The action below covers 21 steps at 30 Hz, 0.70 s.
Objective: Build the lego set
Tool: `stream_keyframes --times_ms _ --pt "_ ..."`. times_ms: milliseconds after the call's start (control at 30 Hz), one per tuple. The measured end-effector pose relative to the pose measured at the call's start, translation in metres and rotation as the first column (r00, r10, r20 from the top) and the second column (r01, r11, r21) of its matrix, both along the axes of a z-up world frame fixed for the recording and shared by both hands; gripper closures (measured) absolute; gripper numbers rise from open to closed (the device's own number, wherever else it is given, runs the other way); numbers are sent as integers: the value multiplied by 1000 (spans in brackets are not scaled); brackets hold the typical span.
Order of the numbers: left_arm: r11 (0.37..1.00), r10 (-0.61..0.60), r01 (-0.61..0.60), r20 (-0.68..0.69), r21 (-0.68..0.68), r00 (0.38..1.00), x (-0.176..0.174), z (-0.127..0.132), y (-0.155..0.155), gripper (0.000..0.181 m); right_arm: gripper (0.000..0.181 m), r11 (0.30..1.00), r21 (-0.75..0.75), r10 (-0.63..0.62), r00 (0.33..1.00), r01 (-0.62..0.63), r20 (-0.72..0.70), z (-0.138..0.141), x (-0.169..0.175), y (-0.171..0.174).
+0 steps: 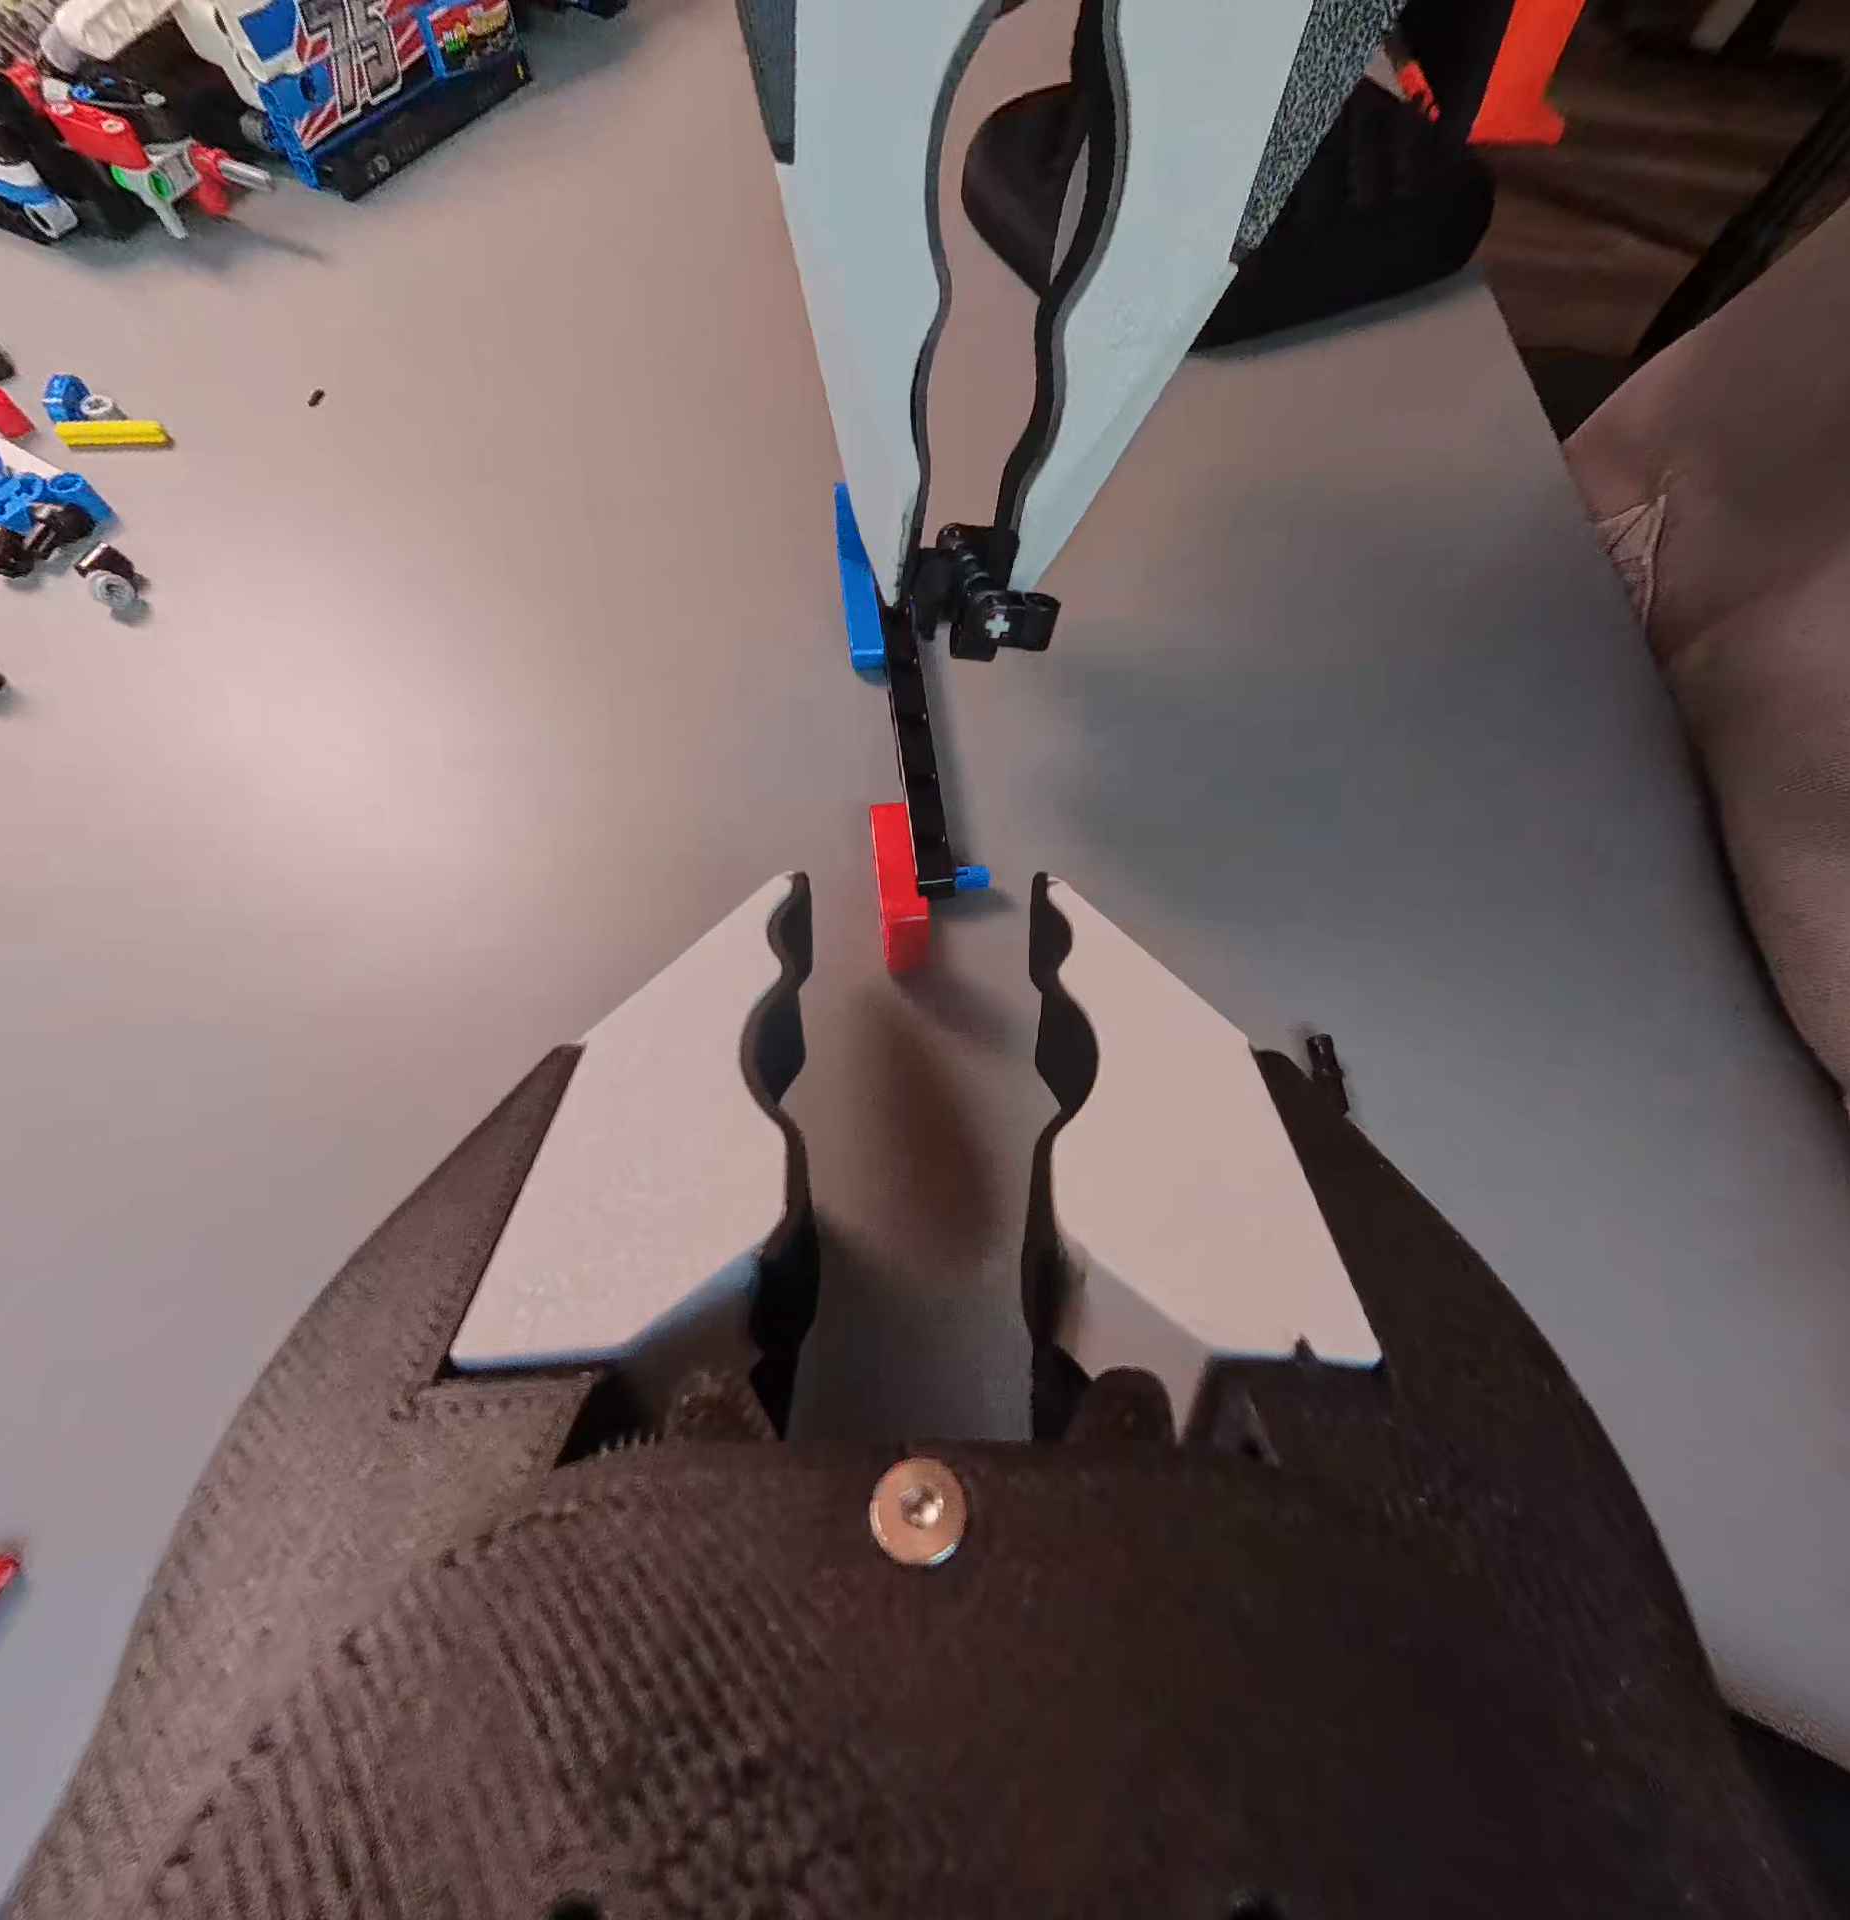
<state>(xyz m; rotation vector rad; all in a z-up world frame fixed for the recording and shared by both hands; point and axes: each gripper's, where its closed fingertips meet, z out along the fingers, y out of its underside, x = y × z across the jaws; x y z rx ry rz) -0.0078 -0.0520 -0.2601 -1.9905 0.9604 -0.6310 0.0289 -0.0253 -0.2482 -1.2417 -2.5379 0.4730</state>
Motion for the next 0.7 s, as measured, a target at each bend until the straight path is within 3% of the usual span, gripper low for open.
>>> stream_keyframes --times_ms 33,367,700 --pt "1000 0 0 -19 -3 1000 0 -3 0 143 168 1000 9 15 1000 -15 16 -3 0 0" --pt "1000 13 -9 -158 29 987 1 -16 3 173 169 998 39 44 991 -50 123 -23 2 2" --pt "999 20 -15 -158 30 987 3 -16 3 173 169 999 40 26 982 -34 185 -27 2 0"
